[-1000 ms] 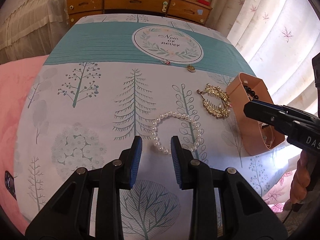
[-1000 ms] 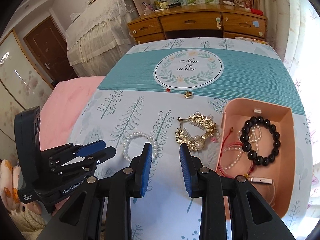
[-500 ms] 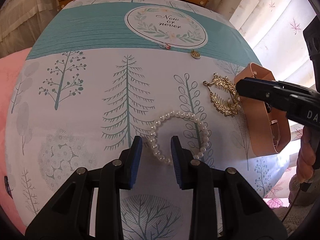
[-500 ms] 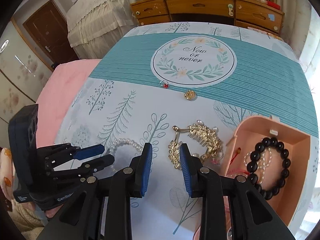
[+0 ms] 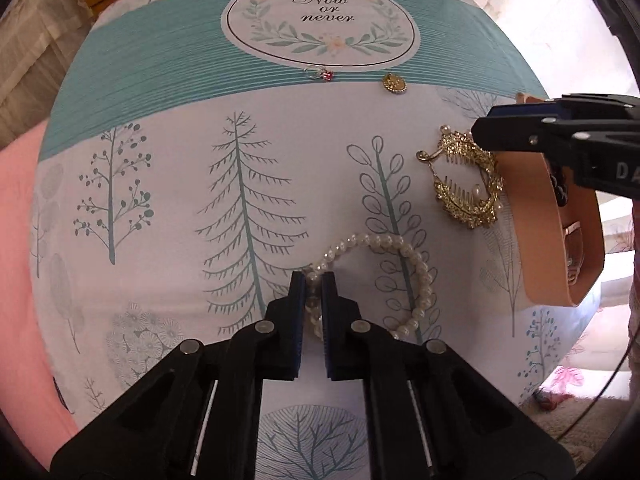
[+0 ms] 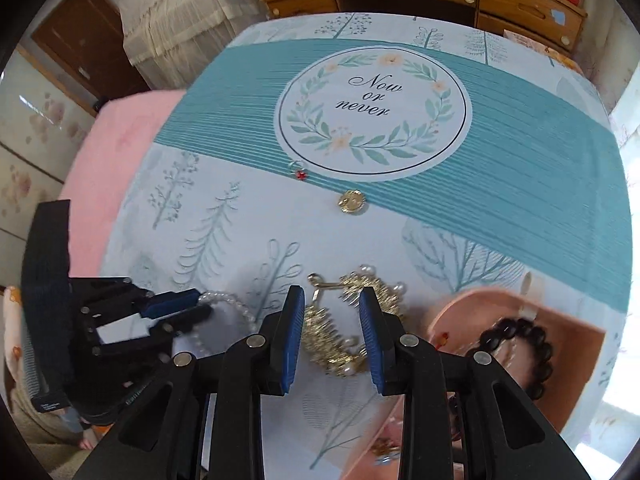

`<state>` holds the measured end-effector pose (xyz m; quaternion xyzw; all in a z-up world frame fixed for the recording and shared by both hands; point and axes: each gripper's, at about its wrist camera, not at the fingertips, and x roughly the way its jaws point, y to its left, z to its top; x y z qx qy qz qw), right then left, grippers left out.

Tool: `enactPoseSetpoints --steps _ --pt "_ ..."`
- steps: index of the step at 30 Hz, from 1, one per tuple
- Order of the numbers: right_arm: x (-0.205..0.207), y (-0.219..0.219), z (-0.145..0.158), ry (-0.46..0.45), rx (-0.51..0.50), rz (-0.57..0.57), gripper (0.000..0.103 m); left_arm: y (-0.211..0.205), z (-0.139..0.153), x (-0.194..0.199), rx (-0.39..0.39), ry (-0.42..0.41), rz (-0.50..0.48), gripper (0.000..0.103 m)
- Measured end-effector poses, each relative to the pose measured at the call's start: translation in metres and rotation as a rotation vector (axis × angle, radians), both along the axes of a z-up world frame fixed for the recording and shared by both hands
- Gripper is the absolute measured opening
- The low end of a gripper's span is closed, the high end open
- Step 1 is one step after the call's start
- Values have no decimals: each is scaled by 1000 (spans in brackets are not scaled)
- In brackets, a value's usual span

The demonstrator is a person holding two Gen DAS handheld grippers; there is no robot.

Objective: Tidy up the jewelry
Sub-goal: 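Grasp the gold leaf clip with the right tool while the left lifts the pearl bracelet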

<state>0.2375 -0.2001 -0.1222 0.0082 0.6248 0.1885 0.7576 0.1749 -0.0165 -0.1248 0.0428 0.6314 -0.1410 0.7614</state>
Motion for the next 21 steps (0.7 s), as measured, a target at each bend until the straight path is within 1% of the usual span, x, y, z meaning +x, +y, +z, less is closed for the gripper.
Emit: enactPoseSetpoints --steps 3,5,8,10,13,14,15,19,21 --pt "13 3 -9 40 -68 45 28 7 -1 3 -44 13 40 5" --pt "19 3 -18 70 -112 71 29 11 -1 3 -48 4 63 5" --pt "23 4 -23 97 -129 101 29 18 -1 4 -60 1 94 5" --pt "22 5 -20 97 -144 106 29 22 1 3 -64 -5 108 5" --pt "12 8 -9 130 -105 96 29 28 2 3 -74 -10 112 5" --pt "8 9 -8 148 -94 74 29 31 3 3 -79 -10 110 5" --pt "4 5 -6 175 -78 27 29 31 3 3 -88 -9 107 5" --pt "-8 -16 -7 284 -13 -227 29 33 4 -2 -113 -12 91 5" --pt "-13 -22 -7 300 -1 -319 29 33 3 -4 -135 -8 86 5"
